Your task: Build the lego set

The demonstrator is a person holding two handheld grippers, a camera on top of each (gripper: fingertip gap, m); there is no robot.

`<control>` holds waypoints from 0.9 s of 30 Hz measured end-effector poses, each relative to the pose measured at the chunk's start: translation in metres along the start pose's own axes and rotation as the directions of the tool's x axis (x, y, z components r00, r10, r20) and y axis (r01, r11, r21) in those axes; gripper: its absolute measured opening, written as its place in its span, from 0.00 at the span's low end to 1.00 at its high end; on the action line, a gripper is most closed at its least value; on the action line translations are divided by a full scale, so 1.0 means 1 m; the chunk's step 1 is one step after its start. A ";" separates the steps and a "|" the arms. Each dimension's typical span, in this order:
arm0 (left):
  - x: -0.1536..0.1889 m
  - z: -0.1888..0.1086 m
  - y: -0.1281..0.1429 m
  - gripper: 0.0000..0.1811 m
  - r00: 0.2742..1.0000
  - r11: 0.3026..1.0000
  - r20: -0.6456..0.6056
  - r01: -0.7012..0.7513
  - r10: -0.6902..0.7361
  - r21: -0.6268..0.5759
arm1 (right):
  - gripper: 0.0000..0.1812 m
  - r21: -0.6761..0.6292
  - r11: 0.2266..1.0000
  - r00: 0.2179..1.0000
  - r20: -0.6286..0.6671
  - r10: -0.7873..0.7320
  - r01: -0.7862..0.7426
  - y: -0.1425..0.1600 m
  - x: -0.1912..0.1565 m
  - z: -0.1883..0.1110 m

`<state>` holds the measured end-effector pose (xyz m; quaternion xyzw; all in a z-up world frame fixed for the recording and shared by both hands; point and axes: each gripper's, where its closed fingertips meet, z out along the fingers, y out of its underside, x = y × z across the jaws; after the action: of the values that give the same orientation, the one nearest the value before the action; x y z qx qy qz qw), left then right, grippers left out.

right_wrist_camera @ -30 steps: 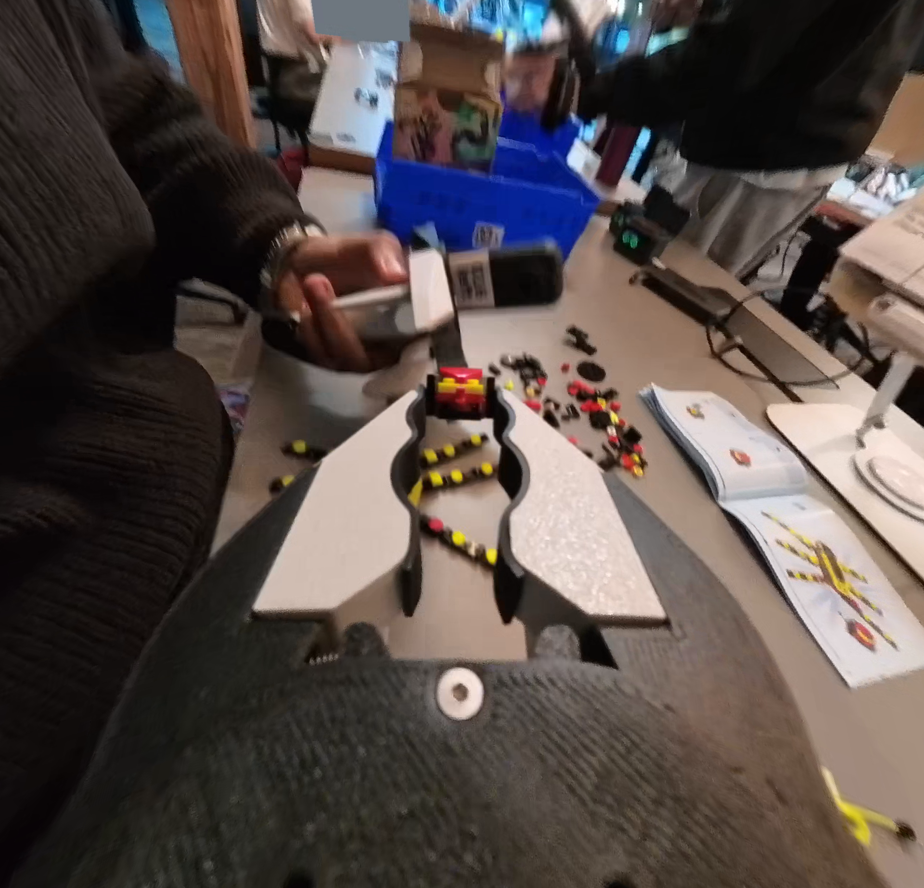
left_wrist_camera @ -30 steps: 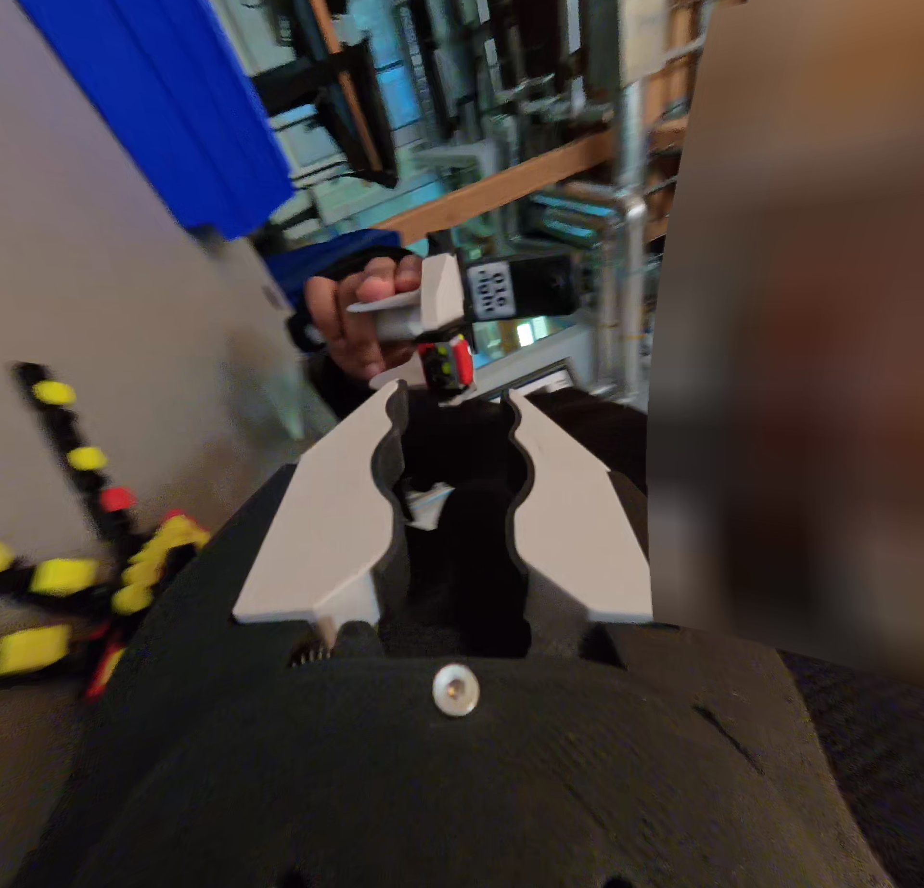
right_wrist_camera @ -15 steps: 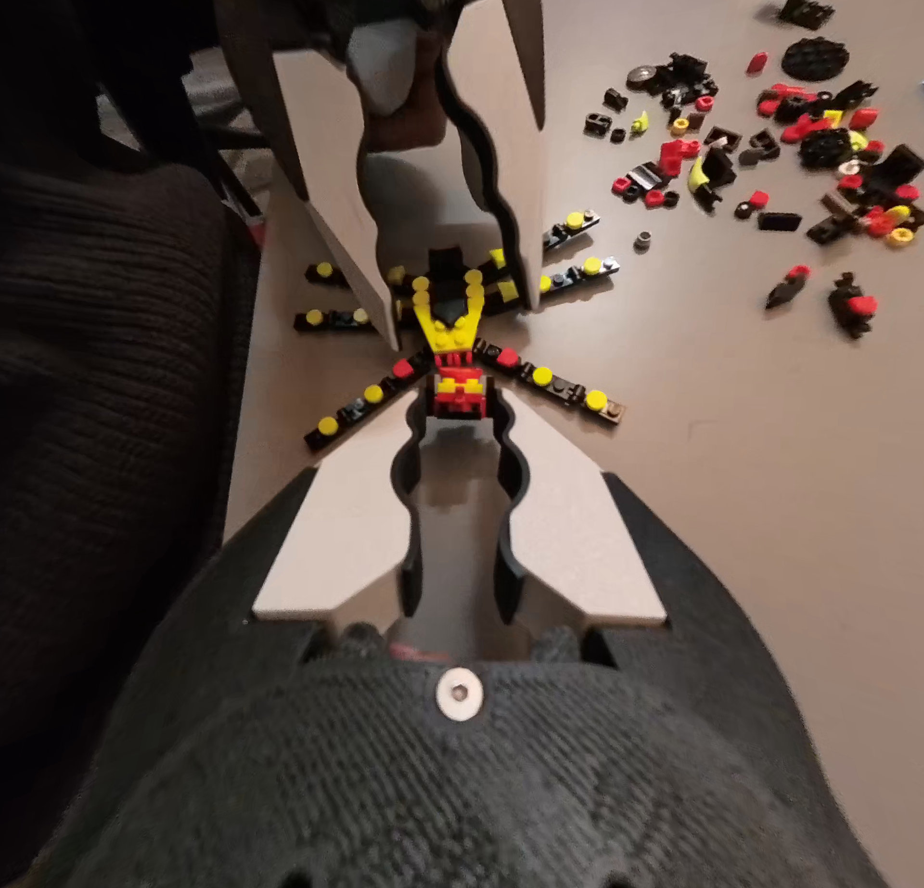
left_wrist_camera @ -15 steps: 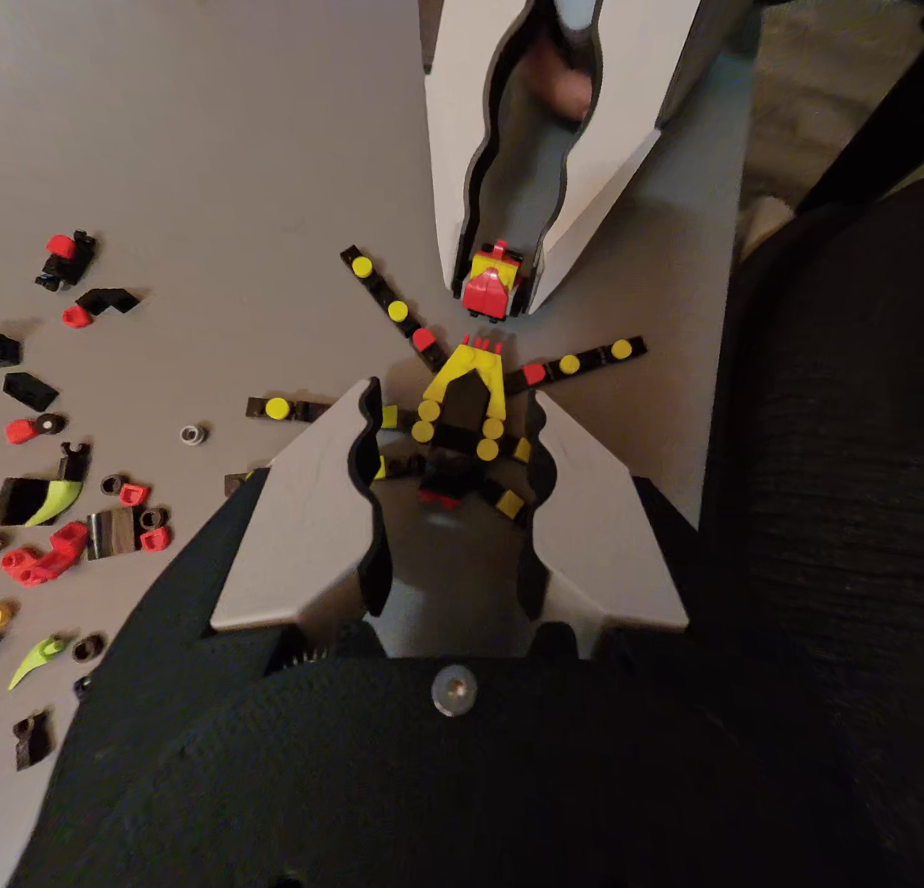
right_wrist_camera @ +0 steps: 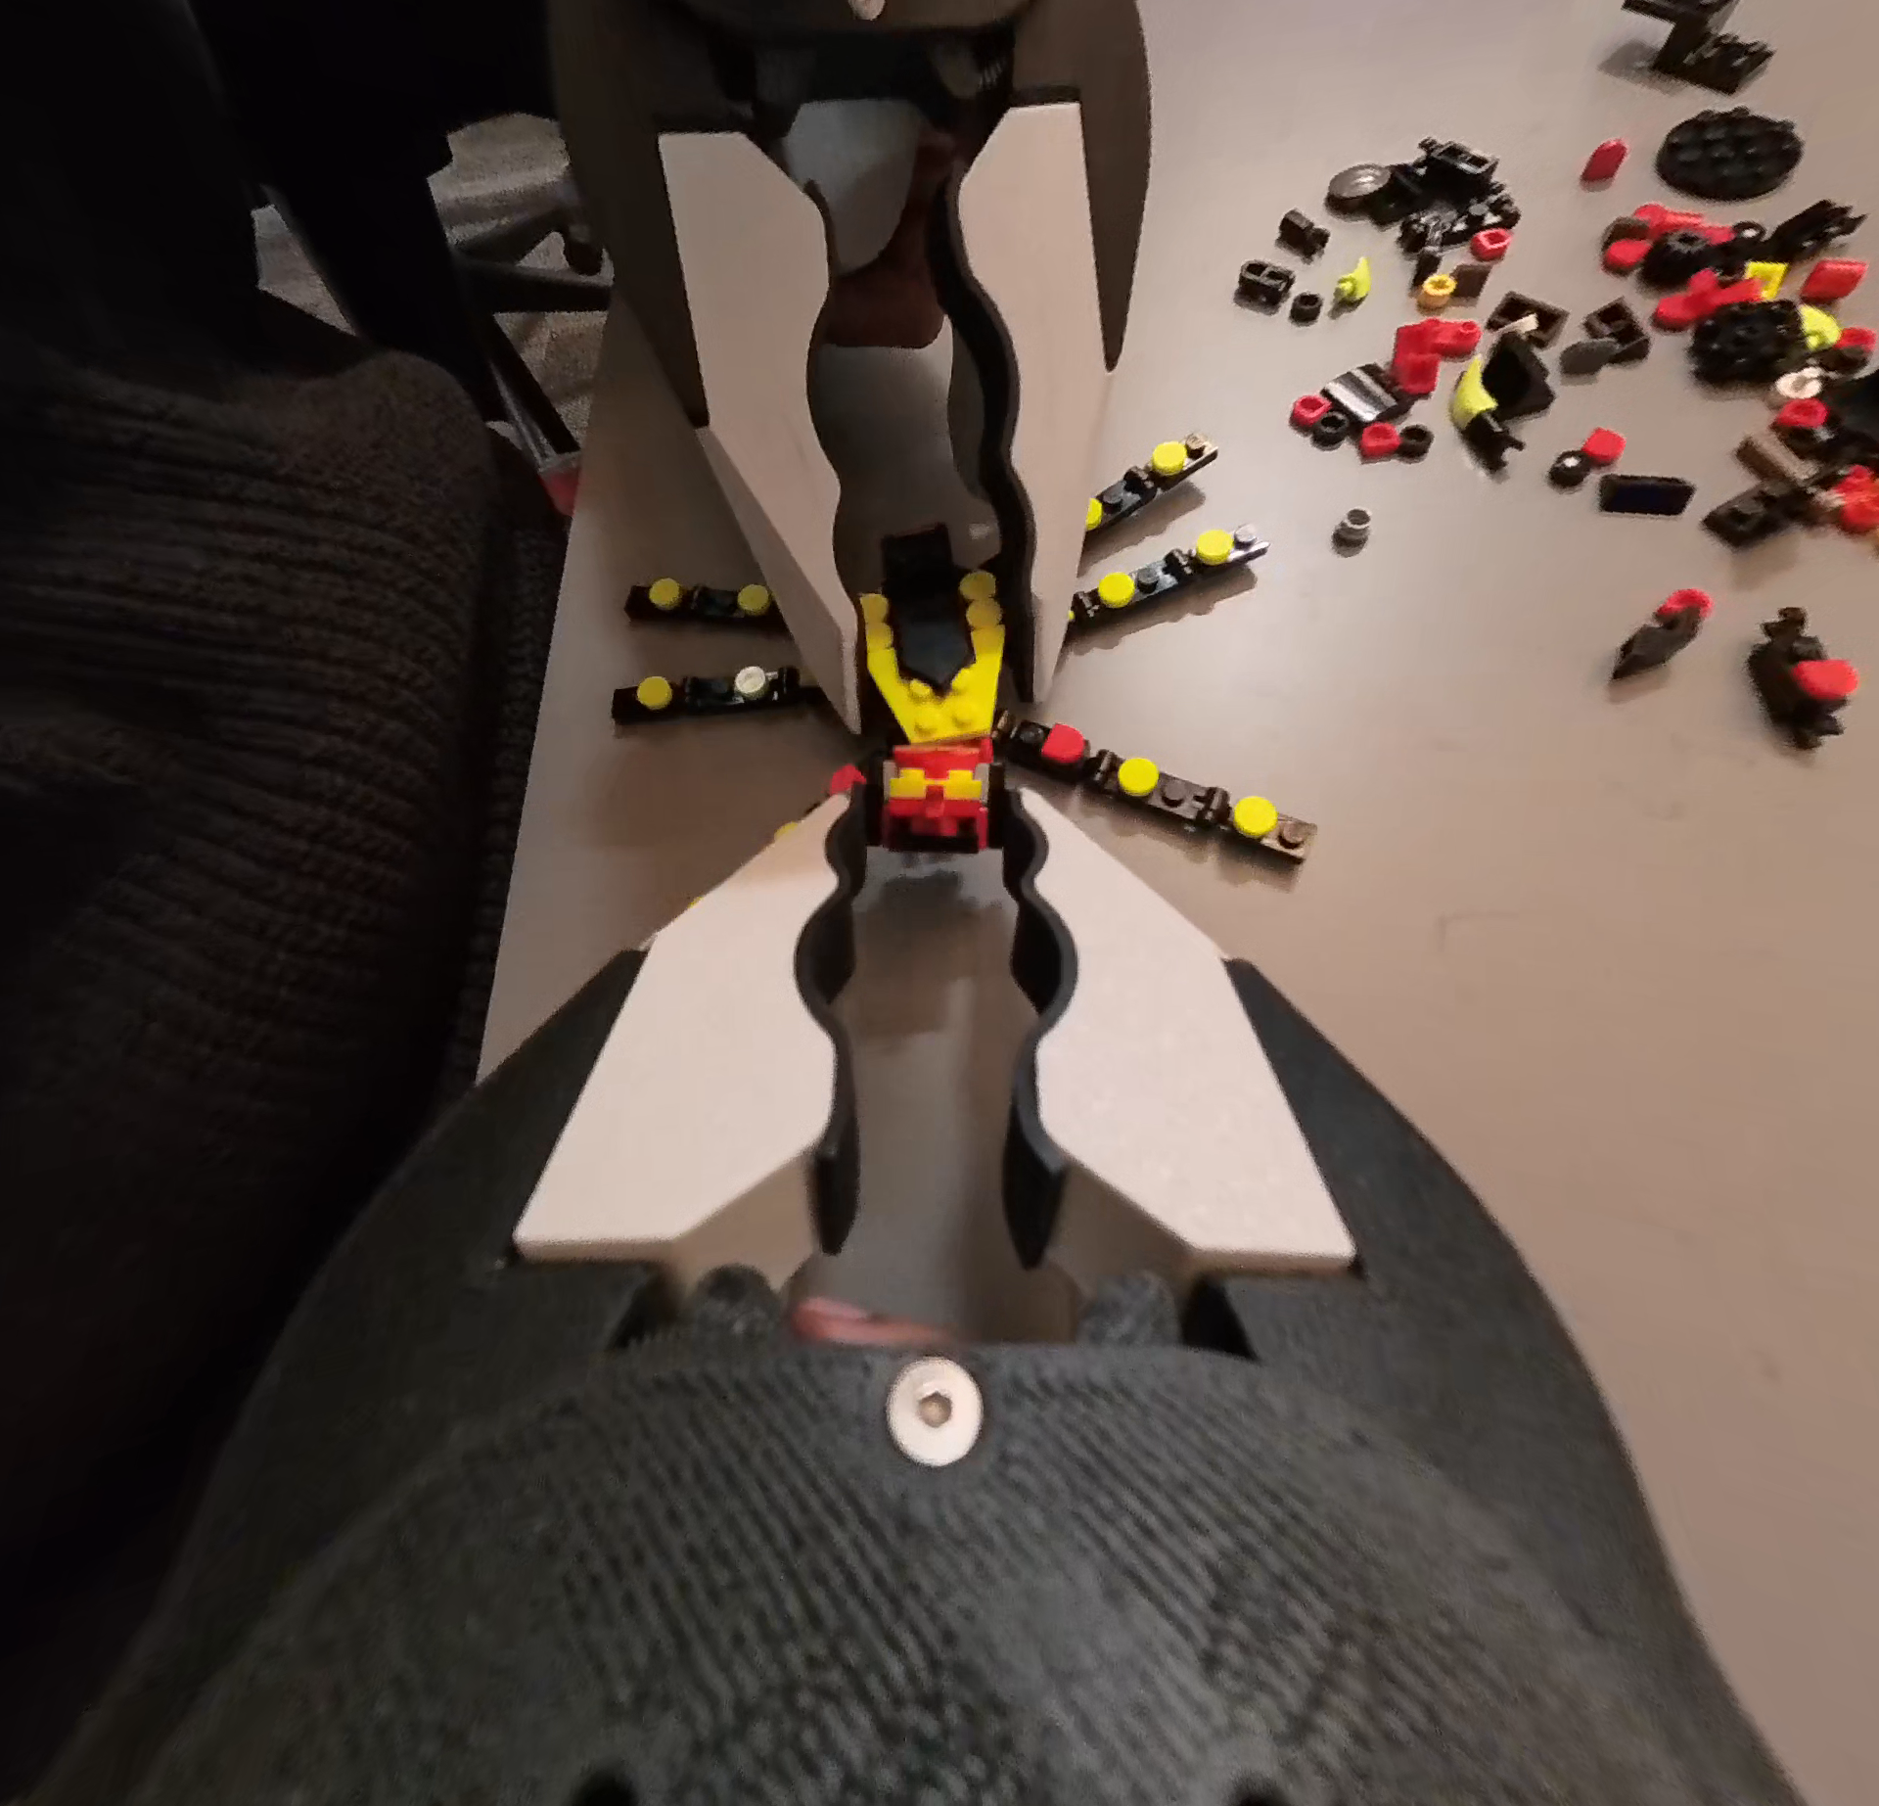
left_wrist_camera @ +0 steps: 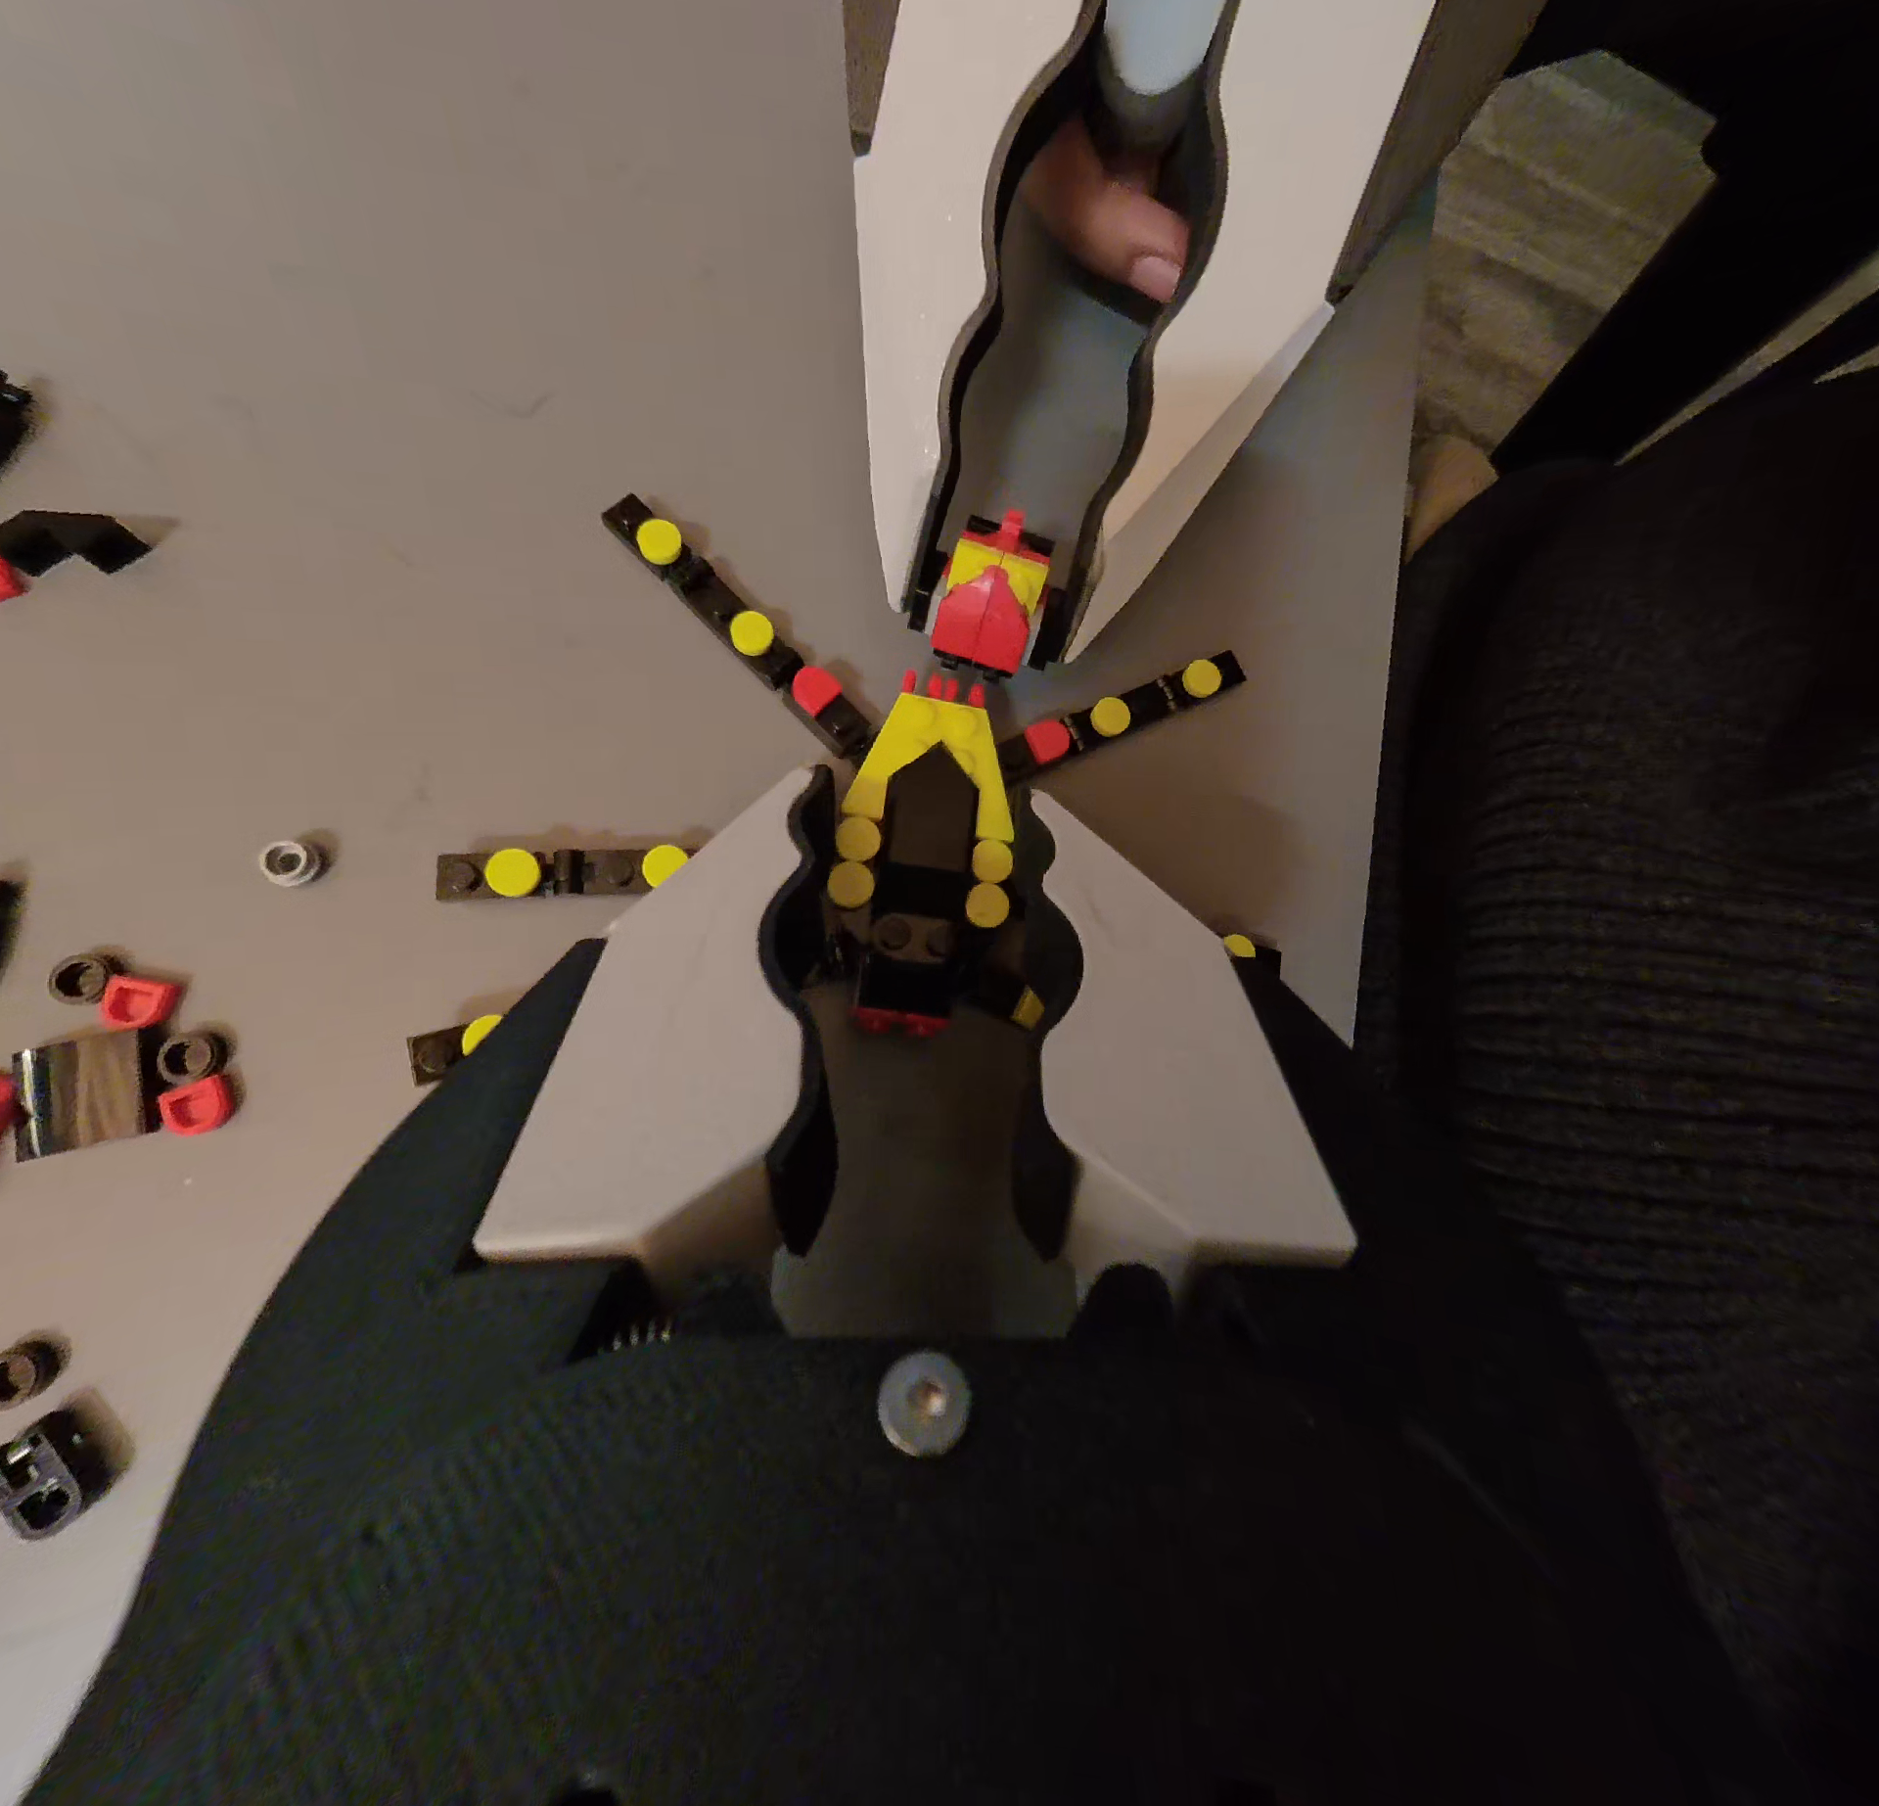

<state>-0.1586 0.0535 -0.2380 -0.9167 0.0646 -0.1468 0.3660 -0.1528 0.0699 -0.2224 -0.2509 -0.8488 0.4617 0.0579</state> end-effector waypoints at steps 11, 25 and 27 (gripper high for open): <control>0.005 0.001 0.001 0.18 0.999 1.000 -0.040 -0.008 0.007 -0.005 | 0.14 -0.008 0.997 0.997 0.002 -0.076 0.076 -0.001 -0.001 0.002; 0.007 0.001 0.002 0.17 0.998 1.000 -0.062 0.004 -0.004 -0.005 | 0.14 -0.029 0.993 0.993 0.034 -0.115 0.116 0.003 -0.002 0.002; 0.007 0.001 0.002 0.17 0.998 1.000 -0.064 0.005 -0.005 -0.005 | 0.14 -0.025 0.993 0.993 0.034 -0.116 0.117 0.002 -0.002 0.002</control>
<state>-0.1519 0.0516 -0.2385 -0.9126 0.0745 -0.1770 0.3610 -0.1508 0.0683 -0.2249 -0.1941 -0.8690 0.4502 0.0678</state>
